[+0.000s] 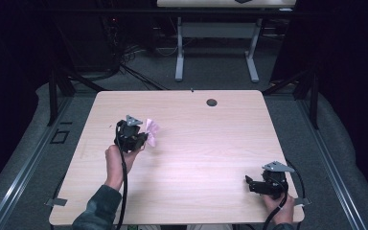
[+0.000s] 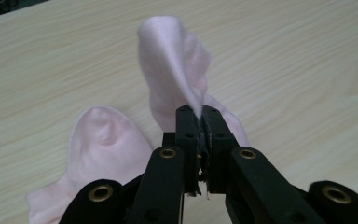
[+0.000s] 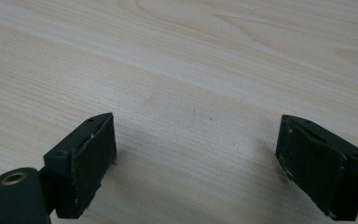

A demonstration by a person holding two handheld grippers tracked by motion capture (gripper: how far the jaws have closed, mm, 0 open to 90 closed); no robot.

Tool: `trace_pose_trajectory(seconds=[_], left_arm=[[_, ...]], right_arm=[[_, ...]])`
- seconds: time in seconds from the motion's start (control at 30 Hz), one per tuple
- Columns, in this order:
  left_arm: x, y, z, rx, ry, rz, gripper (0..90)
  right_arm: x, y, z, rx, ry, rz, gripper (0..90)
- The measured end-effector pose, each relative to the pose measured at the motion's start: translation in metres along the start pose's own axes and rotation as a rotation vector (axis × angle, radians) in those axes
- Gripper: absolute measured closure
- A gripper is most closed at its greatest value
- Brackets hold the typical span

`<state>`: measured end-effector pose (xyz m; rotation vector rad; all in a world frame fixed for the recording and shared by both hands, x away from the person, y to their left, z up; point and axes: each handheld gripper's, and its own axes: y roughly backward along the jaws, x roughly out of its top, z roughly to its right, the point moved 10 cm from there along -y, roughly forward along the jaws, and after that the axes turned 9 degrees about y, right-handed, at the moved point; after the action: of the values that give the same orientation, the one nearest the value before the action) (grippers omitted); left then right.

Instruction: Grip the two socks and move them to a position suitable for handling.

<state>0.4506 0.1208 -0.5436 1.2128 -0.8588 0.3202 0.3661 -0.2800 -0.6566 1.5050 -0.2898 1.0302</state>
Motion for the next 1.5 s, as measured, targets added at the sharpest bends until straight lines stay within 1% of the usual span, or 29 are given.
trace_pose_trajectory(seconds=[0.13,0.17,0.23,0.27,0.3,0.37,0.43,0.47,0.5,0.53,0.6,0.63,0.67,0.73,0.77,0.8,0.87,0.93,1.0,1.07,1.1,1.17,1.2,1.27,1.3,1.33,1.37,1.43,1.5], left_arm=[[-0.008,0.023,0.021,-0.045,-0.03,0.02,86.8],[-0.012,0.028,0.027,-0.069,-0.032,0.021,86.8],[-0.02,0.037,0.039,-0.093,-0.048,0.018,86.8],[-0.024,0.04,0.043,-0.107,-0.057,0.011,86.8],[-0.032,0.046,0.053,-0.137,-0.062,0.002,86.8],[-0.042,0.051,0.065,-0.152,-0.084,-0.011,86.8],[-0.052,0.056,0.079,-0.193,-0.086,-0.015,86.8],[-0.056,0.058,0.084,-0.205,-0.096,-0.026,86.8],[-0.061,0.058,0.092,-0.231,-0.096,-0.031,86.8],[-0.067,0.058,0.101,-0.263,-0.099,-0.042,86.8],[-0.082,0.053,0.12,-0.313,-0.11,-0.083,86.8],[-0.088,0.05,0.126,-0.327,-0.112,-0.096,86.8],[-0.097,0.043,0.134,-0.336,-0.124,-0.123,86.8],[-0.111,0.031,0.147,-0.379,-0.122,-0.17,86.8],[-0.116,0.027,0.151,-0.385,-0.12,-0.182,86.7],[-0.124,0.019,0.157,-0.405,-0.113,-0.205,86.8],[-0.133,0.009,0.163,-0.423,-0.092,-0.231,86.8],[-0.142,-0.001,0.169,-0.455,-0.079,-0.264,86.7],[-0.144,-0.003,0.172,-0.468,-0.074,-0.271,86.5],[-0.144,-0.001,0.174,-0.479,-0.085,-0.266,84.2],[-0.143,0.001,0.175,-0.484,-0.092,-0.261,77.4],[-0.139,0.007,0.173,-0.483,-0.097,-0.244,58.2],[-0.135,0.011,0.171,-0.487,-0.096,-0.23,53.6],[-0.125,0.017,0.159,-0.443,-0.12,-0.183,37.8],[-0.121,0.019,0.154,-0.43,-0.121,-0.172,34.2],[-0.115,0.019,0.143,-0.393,-0.126,-0.16,29.2],[-0.111,0.019,0.136,-0.374,-0.118,-0.153,22.8],[-0.099,0.02,0.112,-0.322,-0.098,-0.13,18.1],[-0.089,0.02,0.091,-0.286,-0.075,-0.114,15.2]], right_arm=[[0.0,0.0,0.0,0.0,-0.001,0.0,11.6],[0.0,0.0,0.0,0.001,-0.002,0.001,11.6],[0.0,0.0,0.0,0.001,-0.002,0.002,11.7],[0.0,0.0,0.0,-0.002,-0.003,0.0,12.0],[0.0,0.0,0.0,-0.002,-0.003,0.0,12.1],[0.0,0.0,0.0,-0.003,-0.004,0.001,12.1],[0.0,0.0,0.0,-0.004,-0.004,0.002,12.4],[0.0,0.0,0.0,-0.004,-0.005,0.002,12.5],[0.0,0.0,0.0,-0.004,-0.005,0.002,12.4],[0.0,0.0,0.0,-0.004,-0.005,0.002,12.4],[0.0,0.0,0.0,-0.004,-0.005,0.002,12.5],[0.0,0.0,0.0,-0.005,-0.004,0.002,12.5],[0.0,0.0,0.0,-0.005,-0.004,0.002,12.6],[0.0,0.0,0.0,-0.003,-0.005,0.003,12.8],[0.0,0.0,0.0,-0.002,-0.005,0.002,12.7],[0.0,0.0,0.0,-0.002,-0.006,0.002,12.7],[0.0,0.0,0.0,-0.002,-0.004,0.002,12.8],[0.0,0.0,0.0,-0.002,-0.004,0.003,12.9],[0.0,0.0,0.0,-0.002,-0.004,0.004,13.0],[0.0,0.0,0.0,-0.002,-0.004,0.003,13.0],[0.0,0.0,0.0,-0.002,-0.004,0.003,13.0],[0.0,0.0,0.0,-0.002,-0.004,0.003,13.0],[0.0,0.0,0.0,-0.002,-0.004,0.003,13.0],[0.0,0.0,0.0,-0.001,-0.004,0.003,13.0],[0.0,0.0,0.0,-0.002,-0.004,0.003,13.0],[0.0,0.0,0.0,-0.002,-0.004,0.003,13.0],[0.0,0.0,0.0,-0.002,-0.005,0.003,13.0],[0.0,0.0,0.0,-0.002,-0.006,0.003,13.0],[0.0,0.0,0.0,0.002,-0.006,0.002,13.0]])
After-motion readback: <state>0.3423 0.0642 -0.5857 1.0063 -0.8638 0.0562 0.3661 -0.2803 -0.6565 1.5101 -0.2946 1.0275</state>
